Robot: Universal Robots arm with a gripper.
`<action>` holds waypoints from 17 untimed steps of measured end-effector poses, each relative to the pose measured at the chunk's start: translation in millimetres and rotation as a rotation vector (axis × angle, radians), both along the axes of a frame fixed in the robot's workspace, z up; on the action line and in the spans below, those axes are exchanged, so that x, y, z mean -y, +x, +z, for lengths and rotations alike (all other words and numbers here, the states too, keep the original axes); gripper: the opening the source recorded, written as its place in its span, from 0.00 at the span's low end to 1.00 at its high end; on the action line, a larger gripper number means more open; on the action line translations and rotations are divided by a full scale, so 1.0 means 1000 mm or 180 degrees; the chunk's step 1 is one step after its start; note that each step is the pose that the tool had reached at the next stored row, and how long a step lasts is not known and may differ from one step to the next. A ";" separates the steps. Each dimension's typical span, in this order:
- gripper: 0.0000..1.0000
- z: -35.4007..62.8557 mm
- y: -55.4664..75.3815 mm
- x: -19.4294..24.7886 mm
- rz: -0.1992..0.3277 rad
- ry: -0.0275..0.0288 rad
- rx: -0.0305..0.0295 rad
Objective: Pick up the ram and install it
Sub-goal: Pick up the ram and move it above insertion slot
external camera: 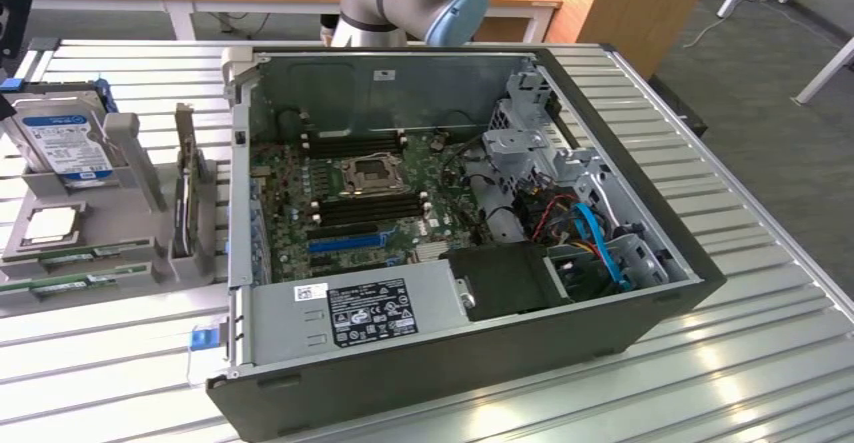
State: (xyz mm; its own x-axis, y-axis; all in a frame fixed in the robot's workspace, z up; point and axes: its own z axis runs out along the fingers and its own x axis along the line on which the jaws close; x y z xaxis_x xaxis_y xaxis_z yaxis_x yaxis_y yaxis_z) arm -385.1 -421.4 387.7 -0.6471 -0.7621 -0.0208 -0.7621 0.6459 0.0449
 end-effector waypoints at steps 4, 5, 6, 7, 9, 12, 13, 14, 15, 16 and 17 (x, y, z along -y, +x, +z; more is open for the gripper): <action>0.10 -0.0003 0.000 0.0000 0.0229 0.0000 0.0000; 0.10 -0.0004 0.000 0.0000 0.0286 0.0000 0.0000; 0.10 -0.0005 0.000 0.0000 0.0348 0.0000 0.0000; 0.10 -0.0006 0.000 0.0000 0.0406 0.0000 0.0000; 0.10 -0.0007 0.000 0.0000 0.0521 0.0000 0.0000; 0.10 -0.0010 0.000 0.0000 0.0692 0.0000 0.0000; 0.10 -0.0011 0.000 0.0000 0.0753 0.0000 0.0000; 0.10 -0.0012 0.000 0.0000 0.0812 0.0000 0.0000; 0.10 -0.0013 0.000 0.0000 0.0869 0.0000 0.0000; 0.10 -0.0014 0.000 0.0000 0.0925 0.0000 0.0000; 0.10 -0.0015 0.000 0.0000 0.0982 0.0000 0.0000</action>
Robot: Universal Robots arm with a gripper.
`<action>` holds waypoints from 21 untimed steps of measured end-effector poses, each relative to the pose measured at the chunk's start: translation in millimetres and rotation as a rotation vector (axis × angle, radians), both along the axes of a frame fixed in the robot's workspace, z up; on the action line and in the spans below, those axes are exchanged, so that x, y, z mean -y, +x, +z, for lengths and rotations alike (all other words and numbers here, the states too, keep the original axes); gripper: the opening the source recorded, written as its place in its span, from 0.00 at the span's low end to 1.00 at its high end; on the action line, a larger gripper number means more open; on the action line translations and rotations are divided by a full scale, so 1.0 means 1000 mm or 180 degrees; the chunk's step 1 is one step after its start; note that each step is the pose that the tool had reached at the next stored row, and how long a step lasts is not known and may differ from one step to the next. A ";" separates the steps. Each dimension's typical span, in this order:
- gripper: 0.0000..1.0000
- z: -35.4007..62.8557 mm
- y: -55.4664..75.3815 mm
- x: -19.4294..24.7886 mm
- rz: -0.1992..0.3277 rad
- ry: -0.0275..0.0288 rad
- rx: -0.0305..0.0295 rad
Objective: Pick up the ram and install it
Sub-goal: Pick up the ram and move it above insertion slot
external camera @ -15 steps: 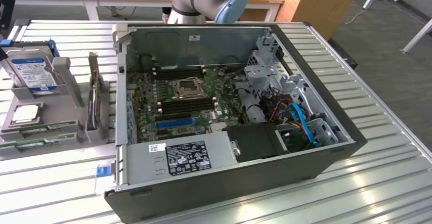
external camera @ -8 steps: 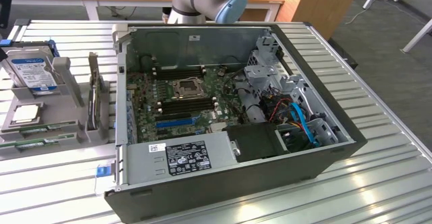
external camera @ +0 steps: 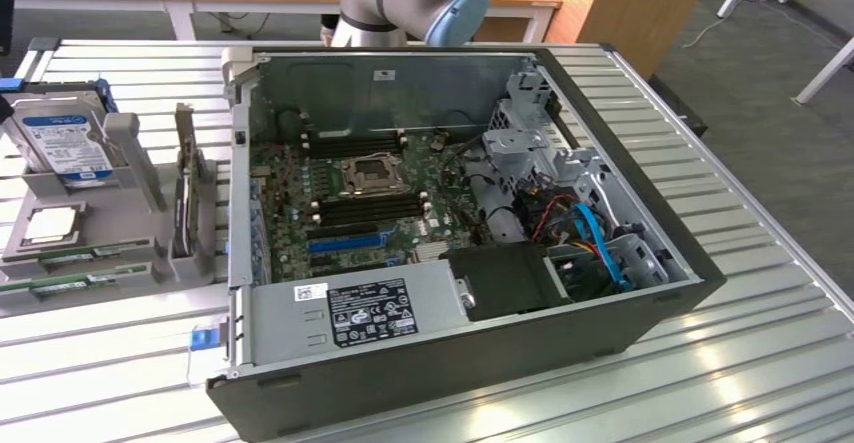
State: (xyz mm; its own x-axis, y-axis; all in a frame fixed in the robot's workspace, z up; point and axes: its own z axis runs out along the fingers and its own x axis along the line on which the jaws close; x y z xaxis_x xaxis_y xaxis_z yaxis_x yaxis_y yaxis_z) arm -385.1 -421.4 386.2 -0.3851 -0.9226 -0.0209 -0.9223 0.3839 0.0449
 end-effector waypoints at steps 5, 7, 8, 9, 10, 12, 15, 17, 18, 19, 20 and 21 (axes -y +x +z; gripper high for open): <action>0.10 -0.0004 0.000 0.0000 0.0279 0.0000 0.0000; 0.10 -0.0006 0.000 0.0000 0.0439 0.0000 0.0000; 0.10 -0.0005 0.000 0.0000 0.0439 0.0000 0.0000; 0.10 -0.0006 0.000 0.0000 0.0440 0.0000 0.0000; 0.10 -0.0006 0.000 0.0000 0.0440 0.0000 0.0000; 0.10 -0.0006 0.000 0.0000 0.0440 0.0000 0.0000; 0.10 -0.0006 0.000 0.0000 0.0482 0.0000 0.0000; 0.10 -0.0006 0.000 0.0000 0.0532 0.0000 0.0000; 0.10 -0.0006 0.000 0.0000 0.0561 0.0000 0.0000; 0.10 -0.0006 0.000 0.0000 0.0590 0.0000 0.0000; 0.10 -0.0006 0.000 0.0000 0.0621 0.0000 0.0000; 0.10 -0.0006 0.000 0.0000 0.0649 0.0000 0.0000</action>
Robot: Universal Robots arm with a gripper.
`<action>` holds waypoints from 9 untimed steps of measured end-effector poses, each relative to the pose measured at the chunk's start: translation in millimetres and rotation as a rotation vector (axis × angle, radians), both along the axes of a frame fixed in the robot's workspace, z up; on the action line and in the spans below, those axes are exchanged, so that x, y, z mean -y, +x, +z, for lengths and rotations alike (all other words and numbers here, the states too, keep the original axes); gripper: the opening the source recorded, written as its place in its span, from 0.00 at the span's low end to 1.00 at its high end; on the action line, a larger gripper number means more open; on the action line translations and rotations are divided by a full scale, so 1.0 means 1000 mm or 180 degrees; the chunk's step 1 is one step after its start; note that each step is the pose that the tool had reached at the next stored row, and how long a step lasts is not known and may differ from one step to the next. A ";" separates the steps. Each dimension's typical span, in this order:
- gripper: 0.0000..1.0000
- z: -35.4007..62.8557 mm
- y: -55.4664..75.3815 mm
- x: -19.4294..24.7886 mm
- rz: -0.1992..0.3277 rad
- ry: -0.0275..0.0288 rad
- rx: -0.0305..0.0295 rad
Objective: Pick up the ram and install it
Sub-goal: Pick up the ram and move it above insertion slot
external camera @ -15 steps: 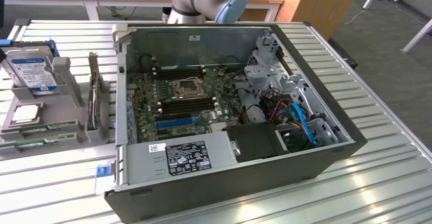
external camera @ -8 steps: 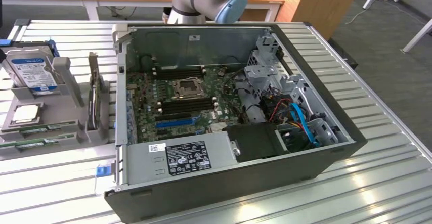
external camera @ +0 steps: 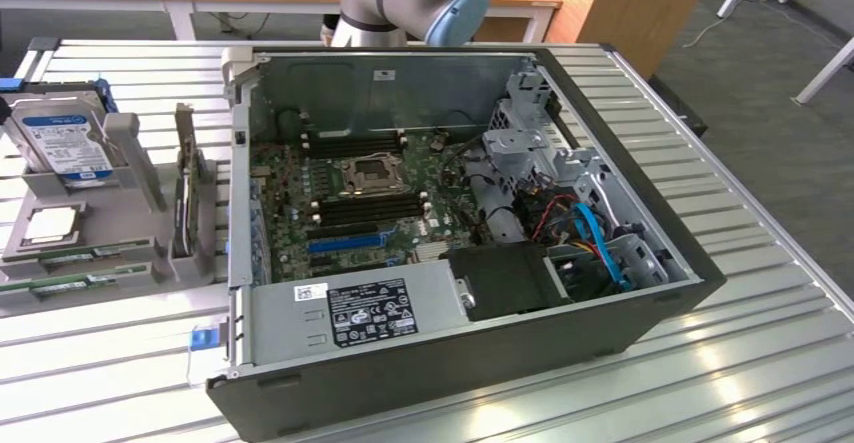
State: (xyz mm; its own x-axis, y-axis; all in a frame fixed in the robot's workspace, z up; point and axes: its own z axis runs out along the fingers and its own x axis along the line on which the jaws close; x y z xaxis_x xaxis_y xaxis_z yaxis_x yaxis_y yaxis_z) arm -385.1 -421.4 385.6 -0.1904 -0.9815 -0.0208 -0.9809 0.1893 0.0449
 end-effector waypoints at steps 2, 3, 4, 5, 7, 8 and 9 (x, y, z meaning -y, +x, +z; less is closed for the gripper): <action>0.10 -0.0001 0.000 0.0000 0.0053 0.0000 0.0000; 0.10 -0.0001 0.000 0.0000 0.0079 0.0000 0.0000; 0.10 -0.0001 0.000 0.0000 0.0105 0.0000 0.0000; 0.10 -0.0001 0.000 0.0000 0.0128 0.0000 0.0000; 0.10 0.0000 0.000 0.0000 0.0146 0.0000 0.0000; 0.10 0.0000 0.000 0.0000 0.0147 0.0000 0.0000; 0.10 0.0000 0.000 0.0000 0.0146 0.0000 0.0000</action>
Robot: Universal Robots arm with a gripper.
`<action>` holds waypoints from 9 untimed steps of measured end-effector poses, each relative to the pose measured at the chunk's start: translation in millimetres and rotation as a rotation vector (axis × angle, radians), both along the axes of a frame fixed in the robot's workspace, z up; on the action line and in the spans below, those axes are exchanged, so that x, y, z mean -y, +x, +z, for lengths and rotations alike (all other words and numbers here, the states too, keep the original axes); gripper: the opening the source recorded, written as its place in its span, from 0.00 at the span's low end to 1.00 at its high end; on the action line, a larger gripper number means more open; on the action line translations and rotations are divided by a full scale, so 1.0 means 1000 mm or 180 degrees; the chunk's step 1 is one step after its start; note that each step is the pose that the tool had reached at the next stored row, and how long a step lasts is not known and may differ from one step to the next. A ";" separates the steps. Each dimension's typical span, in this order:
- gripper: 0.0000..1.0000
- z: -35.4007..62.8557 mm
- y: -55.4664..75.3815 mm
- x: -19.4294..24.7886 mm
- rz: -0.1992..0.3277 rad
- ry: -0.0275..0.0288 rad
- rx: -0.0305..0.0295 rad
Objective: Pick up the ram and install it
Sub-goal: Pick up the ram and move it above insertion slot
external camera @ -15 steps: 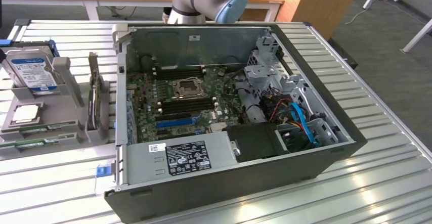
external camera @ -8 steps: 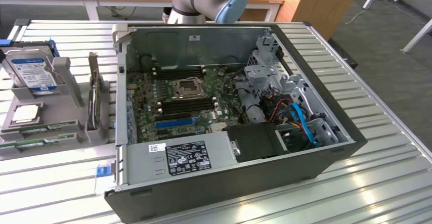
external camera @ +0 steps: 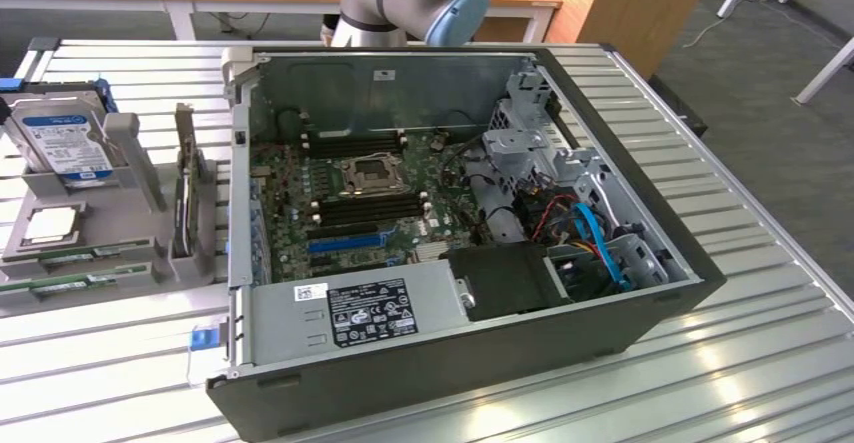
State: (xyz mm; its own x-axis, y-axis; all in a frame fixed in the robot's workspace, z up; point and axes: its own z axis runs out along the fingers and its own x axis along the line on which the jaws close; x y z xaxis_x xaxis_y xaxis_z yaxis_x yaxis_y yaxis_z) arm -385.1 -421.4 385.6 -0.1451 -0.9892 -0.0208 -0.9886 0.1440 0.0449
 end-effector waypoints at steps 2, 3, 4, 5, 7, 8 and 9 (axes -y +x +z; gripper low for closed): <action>0.10 0.0000 0.000 0.0000 0.0000 0.0000 0.0000; 0.10 0.0000 0.000 0.0000 0.0000 0.0000 0.0000; 0.10 0.0000 0.000 0.0000 0.0000 0.0000 0.0000; 0.10 -0.0001 0.000 0.0000 0.0000 0.0000 0.0000; 0.10 0.0000 0.000 0.0000 0.0004 0.0000 0.0000; 0.10 0.0000 0.000 0.0000 0.0010 0.0000 0.0000; 0.10 -0.0001 0.000 0.0000 0.0021 0.0000 0.0000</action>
State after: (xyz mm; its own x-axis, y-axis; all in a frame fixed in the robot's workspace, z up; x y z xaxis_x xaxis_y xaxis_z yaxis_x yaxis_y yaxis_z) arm -385.1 -421.4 385.6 -0.1386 -0.9901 -0.0209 -0.9895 0.1376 0.0448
